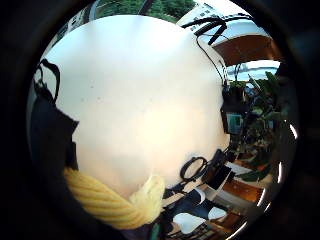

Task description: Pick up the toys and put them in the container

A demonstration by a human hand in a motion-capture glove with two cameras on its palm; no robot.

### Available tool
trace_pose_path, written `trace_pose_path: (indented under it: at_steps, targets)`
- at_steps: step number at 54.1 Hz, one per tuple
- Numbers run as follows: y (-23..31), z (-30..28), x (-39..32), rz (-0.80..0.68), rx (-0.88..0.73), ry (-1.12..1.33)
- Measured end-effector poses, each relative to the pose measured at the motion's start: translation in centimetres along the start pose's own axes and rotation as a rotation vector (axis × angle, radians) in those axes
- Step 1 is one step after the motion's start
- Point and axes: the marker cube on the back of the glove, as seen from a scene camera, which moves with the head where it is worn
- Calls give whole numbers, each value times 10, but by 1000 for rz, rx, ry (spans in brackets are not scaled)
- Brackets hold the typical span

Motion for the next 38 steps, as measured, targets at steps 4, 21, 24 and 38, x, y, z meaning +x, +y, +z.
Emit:
trace_pose_path:
  at_steps: [4, 21, 24, 38]
  targets:
    - [5, -51, -26, -51, 58, -21]
    - [80, -228, -233, -374, 300, -45]
    - [98, -234, -272, -439, 292, -60]
    - [147, -183, -429, -627, 270, 33]
